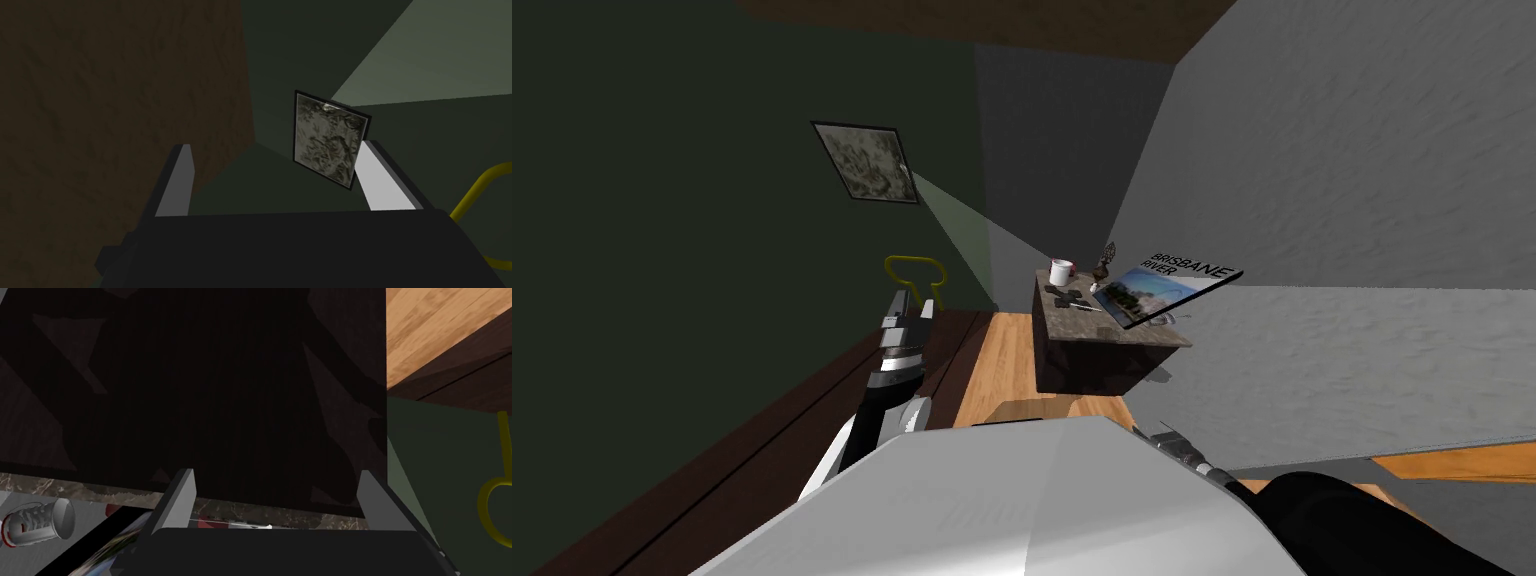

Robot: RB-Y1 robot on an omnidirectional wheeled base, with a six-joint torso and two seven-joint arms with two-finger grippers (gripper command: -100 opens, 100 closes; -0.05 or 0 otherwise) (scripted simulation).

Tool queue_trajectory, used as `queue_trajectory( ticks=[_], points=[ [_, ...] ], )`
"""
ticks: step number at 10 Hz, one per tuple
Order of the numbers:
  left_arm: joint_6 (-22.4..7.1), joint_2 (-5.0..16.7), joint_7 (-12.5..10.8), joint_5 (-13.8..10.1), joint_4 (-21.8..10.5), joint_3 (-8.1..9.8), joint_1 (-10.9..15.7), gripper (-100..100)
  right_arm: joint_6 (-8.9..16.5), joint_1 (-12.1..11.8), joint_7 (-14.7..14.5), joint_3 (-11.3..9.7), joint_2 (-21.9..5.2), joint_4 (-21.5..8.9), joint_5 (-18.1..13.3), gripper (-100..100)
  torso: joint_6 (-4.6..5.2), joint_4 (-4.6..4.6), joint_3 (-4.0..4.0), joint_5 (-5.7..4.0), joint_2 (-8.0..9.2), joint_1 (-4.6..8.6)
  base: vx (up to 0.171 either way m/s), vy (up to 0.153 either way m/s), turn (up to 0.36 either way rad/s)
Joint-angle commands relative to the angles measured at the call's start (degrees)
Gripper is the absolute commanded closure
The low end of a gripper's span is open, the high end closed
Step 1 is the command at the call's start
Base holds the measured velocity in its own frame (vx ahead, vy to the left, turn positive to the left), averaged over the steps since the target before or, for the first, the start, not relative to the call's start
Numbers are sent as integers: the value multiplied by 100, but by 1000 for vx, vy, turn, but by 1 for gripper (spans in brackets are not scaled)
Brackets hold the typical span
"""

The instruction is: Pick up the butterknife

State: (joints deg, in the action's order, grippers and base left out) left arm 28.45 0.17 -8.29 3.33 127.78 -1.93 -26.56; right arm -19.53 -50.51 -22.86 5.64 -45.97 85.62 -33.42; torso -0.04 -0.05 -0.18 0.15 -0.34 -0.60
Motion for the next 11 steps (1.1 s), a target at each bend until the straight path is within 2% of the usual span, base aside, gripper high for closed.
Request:
queue_trajectory(
  ticks=[1,3,4,5,6,7,8,10,11],
  points=[
    [0,0,0,0,0,0,0,0,4,-132,-69,70,-164,-108,-63,-100,0,0,0,0,0,0,88,125,74],
    [0,1,0,0,0,0,0,0,74,-310,-271,121,-527,-551,-325,-100,-2,-1,-1,-2,-1,20,106,122,205],
    [0,0,0,0,0,0,0,0,74,-310,-271,121,-598,-551,-325,-100,-2,-2,-5,-2,-9,15,94,86,50],
    [0,1,0,0,0,1,-1,0,103,-394,-368,143,-820,-760,-446,-100,2,-1,-2,-3,-2,26,128,85,144],
    [0,1,0,0,0,1,0,0,103,-394,-368,143,-820,-760,-446,-100,-1,-2,-6,-5,-11,28,91,57,66],
    [0,1,0,0,0,2,-1,0,128,-476,-462,164,-1042,-960,-560,-100,2,-1,-2,-6,0,36,74,59,120],
    [0,1,0,0,0,1,0,0,128,-476,-462,164,-1042,-960,-560,-100,0,1,3,-7,6,38,68,52,73],
    [0,1,0,0,0,1,0,0,169,-627,-635,205,-1407,-1325,-764,-100,-2,1,1,-7,2,40,120,63,207],
    [0,1,0,0,0,1,0,0,169,-627,-635,205,-1484,-1335,-764,-100,-3,-3,-8,-6,-14,37,130,50,62]
  ],
)
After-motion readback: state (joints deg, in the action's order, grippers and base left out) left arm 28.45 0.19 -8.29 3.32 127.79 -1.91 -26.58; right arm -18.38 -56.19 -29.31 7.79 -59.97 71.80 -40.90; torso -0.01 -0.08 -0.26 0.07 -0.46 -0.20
